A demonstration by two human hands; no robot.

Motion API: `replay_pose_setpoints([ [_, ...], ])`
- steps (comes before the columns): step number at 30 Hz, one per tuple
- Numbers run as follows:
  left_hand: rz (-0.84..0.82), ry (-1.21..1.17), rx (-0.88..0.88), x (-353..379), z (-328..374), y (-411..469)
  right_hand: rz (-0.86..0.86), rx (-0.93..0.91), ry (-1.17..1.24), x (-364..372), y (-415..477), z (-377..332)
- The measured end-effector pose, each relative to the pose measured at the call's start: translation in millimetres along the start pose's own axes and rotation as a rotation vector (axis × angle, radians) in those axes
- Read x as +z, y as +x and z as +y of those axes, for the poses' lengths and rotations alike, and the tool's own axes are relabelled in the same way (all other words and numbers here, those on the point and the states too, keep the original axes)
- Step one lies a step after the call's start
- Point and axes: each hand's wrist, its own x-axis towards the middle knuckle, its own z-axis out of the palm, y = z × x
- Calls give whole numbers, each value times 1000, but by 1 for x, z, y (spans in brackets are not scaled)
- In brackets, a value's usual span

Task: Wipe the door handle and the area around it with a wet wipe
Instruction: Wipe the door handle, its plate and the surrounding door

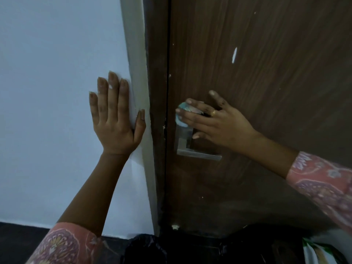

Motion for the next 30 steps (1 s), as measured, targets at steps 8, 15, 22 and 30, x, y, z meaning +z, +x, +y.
replay_pose_setpoints([
  [8,-1,20,23,0,-2,0,13,-57,29,3,-28,21],
  [15,-3,1,10,0,0,0,9,-23,53,1,-18,15],
  [22,-27,12,16,-1,0,1,-23,59,167,-19,5,-5],
  [30,-54,27,26,-2,-1,0,-83,2,265,-19,40,-36],
])
